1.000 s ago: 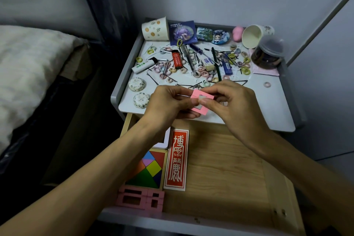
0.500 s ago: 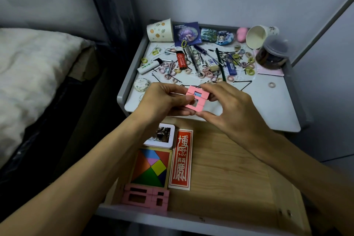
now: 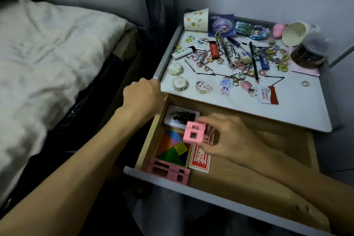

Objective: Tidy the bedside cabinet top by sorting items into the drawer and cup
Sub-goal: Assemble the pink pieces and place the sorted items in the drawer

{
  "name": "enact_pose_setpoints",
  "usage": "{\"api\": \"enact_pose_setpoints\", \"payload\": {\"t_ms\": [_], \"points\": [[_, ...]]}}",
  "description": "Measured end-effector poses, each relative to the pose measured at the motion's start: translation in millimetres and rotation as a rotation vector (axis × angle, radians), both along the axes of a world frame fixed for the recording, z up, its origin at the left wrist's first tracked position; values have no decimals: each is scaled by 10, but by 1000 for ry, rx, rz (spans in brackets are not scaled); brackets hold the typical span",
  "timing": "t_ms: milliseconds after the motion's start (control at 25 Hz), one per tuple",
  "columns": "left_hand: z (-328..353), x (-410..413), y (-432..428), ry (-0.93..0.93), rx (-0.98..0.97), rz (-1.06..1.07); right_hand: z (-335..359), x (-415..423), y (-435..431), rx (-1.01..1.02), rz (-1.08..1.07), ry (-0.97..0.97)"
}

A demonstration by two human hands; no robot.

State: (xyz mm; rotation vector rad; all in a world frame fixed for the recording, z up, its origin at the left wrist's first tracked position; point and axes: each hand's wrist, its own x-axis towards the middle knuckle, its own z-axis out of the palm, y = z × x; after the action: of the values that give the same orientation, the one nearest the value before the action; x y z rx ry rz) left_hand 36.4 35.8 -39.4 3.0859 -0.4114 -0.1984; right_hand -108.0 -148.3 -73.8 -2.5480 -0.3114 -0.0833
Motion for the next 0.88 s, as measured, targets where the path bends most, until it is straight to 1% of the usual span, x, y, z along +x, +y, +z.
{"api": "enact_pose_setpoints", "payload": {"t_ms": [40,120,200,240,360,440,640,760,880], "points": [[-29,-5,39,20,59,14,-135,-9,144,-7,65,33],[-92,-18,-5,143,118,-16,-390,-12,416,20,145,121],[-210,-69,-88,239,172,-81,-593,23,609,70,162,225],[-253,-105,-122,266,196,-120,-677,42,660,83,170,246],[-331,-124,-139,255,247,-202,-841,70,745,86,209,231],[-328,-100,-125,234,232,-213,-930,58,785,42,229,234],[-360,-99,-164,239,247,-210,-1058,62,763,-206,329,222],[-353,-90,-177,238,254,-188,-1076,65,759,-216,375,182],[-355,-79,-186,238,266,-192,-1076,93,744,-168,356,168]]}}
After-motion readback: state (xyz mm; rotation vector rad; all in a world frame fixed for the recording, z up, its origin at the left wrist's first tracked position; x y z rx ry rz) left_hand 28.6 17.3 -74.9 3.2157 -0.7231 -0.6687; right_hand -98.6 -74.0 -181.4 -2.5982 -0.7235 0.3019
